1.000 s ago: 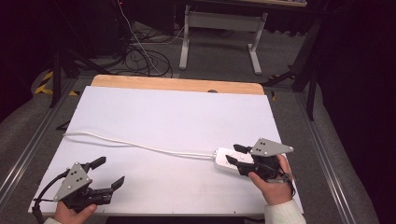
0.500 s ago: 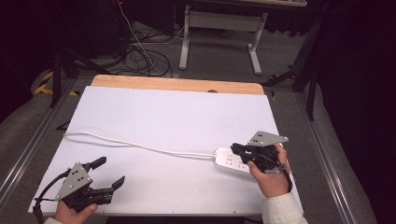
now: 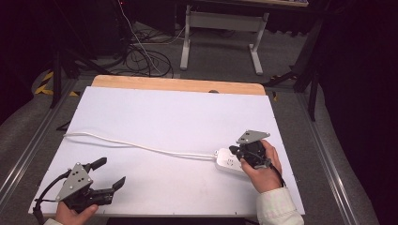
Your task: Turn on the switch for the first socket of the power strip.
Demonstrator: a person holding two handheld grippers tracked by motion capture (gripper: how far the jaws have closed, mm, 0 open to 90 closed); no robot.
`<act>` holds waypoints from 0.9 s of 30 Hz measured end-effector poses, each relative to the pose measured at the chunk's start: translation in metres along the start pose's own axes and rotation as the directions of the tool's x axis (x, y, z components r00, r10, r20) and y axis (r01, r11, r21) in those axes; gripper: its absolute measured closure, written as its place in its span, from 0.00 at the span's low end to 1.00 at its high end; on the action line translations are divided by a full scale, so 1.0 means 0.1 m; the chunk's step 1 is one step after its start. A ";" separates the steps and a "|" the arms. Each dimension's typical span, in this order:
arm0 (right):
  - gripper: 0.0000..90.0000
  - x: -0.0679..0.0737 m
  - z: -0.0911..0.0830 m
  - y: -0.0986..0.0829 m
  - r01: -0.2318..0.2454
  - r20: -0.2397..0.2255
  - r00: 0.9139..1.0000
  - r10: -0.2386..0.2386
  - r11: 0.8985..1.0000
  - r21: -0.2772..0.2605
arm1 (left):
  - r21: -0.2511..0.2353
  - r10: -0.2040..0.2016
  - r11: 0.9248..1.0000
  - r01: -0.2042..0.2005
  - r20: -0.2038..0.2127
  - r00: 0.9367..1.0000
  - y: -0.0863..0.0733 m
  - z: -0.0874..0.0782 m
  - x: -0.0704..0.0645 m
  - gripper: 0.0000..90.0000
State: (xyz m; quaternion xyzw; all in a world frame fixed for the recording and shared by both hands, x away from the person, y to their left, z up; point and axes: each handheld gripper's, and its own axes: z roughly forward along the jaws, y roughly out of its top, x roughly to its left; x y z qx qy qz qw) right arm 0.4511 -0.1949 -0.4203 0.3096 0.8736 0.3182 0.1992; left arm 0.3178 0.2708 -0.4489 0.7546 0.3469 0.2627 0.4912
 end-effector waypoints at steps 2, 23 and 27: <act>1.00 -0.02 0.05 -0.02 -0.012 -0.003 1.000 0.012 1.000 0.006 | 0.000 0.004 1.000 -0.004 -0.001 1.000 0.00 0.00 0.00 0.17; 1.00 -0.06 0.22 -0.09 -0.030 0.013 0.999 0.029 0.997 0.072 | 0.001 0.004 1.000 -0.004 -0.002 1.000 0.00 0.00 0.00 0.17; 1.00 -0.06 0.24 -0.10 -0.032 0.012 0.999 0.031 0.996 0.078 | 0.001 0.004 1.000 -0.004 -0.003 1.000 0.00 0.00 0.00 0.17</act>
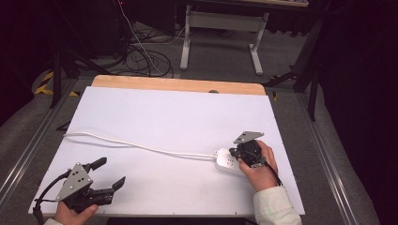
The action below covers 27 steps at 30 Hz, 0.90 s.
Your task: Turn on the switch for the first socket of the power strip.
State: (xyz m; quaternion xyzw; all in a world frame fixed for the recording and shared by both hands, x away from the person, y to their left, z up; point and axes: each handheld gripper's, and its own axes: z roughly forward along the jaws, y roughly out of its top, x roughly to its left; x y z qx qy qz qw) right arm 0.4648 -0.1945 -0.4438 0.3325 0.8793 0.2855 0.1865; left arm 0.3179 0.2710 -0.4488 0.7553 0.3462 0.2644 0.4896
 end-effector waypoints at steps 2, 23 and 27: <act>1.00 0.01 0.01 0.00 0.001 -0.002 1.000 -0.001 1.000 0.002 | 0.001 -0.004 1.000 0.004 -0.004 1.000 0.00 0.00 -0.01 0.17; 1.00 0.01 0.01 -0.02 0.012 0.016 1.000 -0.012 1.000 0.002 | 0.003 0.003 1.000 -0.003 -0.007 1.000 0.00 0.00 0.00 0.17; 1.00 0.03 0.02 -0.01 0.011 -0.007 1.000 -0.011 1.000 -0.001 | 0.003 0.000 1.000 0.000 -0.006 1.000 0.00 0.01 0.00 0.17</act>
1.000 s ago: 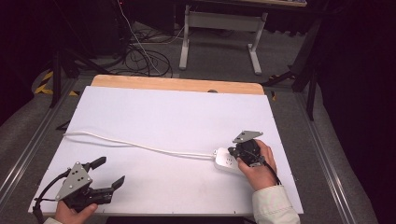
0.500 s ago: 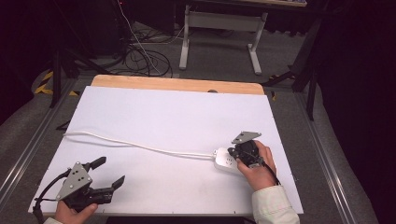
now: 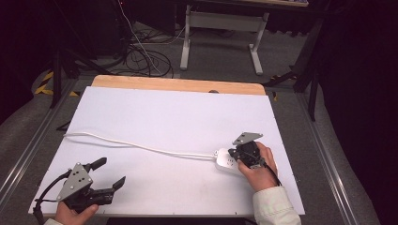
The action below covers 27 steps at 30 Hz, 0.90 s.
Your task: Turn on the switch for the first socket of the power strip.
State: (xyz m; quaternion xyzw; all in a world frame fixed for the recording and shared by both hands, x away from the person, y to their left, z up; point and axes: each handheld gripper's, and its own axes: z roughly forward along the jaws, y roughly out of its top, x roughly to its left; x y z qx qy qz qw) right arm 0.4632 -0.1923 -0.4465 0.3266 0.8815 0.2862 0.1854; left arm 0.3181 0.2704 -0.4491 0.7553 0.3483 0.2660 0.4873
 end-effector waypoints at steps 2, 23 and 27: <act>1.00 0.00 0.00 0.00 -0.002 -0.001 1.000 0.002 1.000 -0.002 | 0.000 0.000 1.000 0.000 0.000 1.000 0.00 0.00 0.00 0.17; 1.00 -0.02 0.02 -0.02 -0.024 -0.014 1.000 0.024 1.000 -0.005 | 0.001 0.006 1.000 -0.006 -0.001 1.000 0.00 -0.01 0.00 0.17; 1.00 -0.02 0.02 -0.03 -0.031 -0.016 0.999 0.031 0.999 -0.008 | 0.001 0.006 1.000 -0.006 -0.001 1.000 0.00 -0.01 0.00 0.17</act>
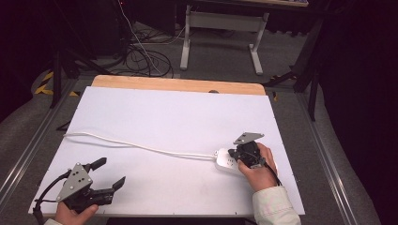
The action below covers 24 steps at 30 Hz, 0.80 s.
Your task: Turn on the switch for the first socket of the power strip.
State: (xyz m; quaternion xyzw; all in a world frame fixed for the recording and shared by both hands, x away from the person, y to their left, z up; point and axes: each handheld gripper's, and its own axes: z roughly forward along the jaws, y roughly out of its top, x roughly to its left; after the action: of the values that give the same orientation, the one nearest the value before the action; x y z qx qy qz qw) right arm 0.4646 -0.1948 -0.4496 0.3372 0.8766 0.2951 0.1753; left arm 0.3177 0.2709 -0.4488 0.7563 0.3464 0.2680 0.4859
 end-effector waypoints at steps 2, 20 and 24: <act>1.00 0.00 0.00 0.00 -0.001 0.001 1.000 0.001 1.000 -0.001 | -0.001 0.000 1.000 0.000 -0.001 1.000 0.00 0.00 0.00 0.17; 1.00 -0.01 0.01 -0.01 -0.008 -0.003 1.000 0.008 1.000 -0.004 | -0.001 0.001 1.000 -0.001 -0.001 1.000 0.00 0.00 0.00 0.17; 1.00 0.00 0.01 -0.01 -0.004 -0.001 1.000 0.004 1.000 -0.001 | 0.000 0.000 1.000 0.000 0.000 1.000 0.00 0.00 0.00 0.17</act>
State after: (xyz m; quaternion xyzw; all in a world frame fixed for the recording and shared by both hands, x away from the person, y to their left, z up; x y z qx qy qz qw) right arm 0.4645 -0.1949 -0.4510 0.3388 0.8758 0.2962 0.1744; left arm 0.3177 0.2708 -0.4489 0.7564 0.3463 0.2678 0.4860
